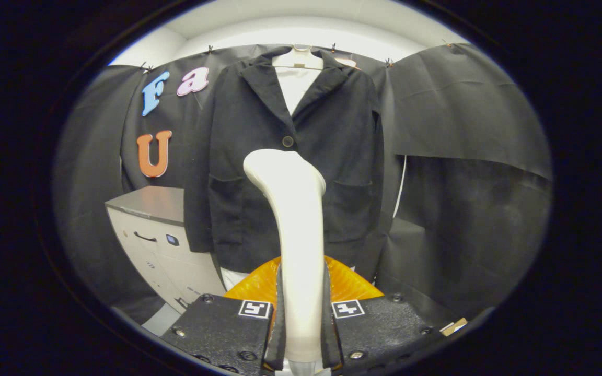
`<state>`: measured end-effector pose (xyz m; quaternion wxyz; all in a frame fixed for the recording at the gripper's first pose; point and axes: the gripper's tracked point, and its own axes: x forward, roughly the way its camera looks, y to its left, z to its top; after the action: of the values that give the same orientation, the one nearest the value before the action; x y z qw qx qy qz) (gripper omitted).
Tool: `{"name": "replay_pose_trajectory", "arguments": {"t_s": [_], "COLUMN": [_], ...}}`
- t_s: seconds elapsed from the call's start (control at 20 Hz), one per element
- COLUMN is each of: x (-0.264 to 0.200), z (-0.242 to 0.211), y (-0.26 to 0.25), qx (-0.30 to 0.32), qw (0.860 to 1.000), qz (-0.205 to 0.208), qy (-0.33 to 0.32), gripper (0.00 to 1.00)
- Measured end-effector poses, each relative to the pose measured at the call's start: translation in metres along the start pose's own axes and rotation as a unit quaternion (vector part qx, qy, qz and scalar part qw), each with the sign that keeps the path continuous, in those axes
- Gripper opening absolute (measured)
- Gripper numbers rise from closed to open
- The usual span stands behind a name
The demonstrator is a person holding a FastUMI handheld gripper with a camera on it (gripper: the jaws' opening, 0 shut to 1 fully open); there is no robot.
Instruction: Iron the clothes twice with a garment steamer, once on the left side and once on the right side.
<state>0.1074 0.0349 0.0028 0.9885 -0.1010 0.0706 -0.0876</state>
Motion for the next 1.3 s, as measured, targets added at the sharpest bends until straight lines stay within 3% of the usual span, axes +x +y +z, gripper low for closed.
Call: {"name": "replay_pose_trajectory", "arguments": {"t_s": [0.5, 0.75, 1.3], "x": [-0.061, -0.095, -0.17], "z": [-0.001, -0.007, -0.056], "y": [0.071, 0.104, 0.096], "qx": [0.016, 0.018, 0.031], "qw": [1.0, 0.998, 0.992], "qz": [0.022, 0.057, 0.119], "qy": [-0.006, -0.004, 0.032], "gripper": [0.3, 0.3, 0.3]}}
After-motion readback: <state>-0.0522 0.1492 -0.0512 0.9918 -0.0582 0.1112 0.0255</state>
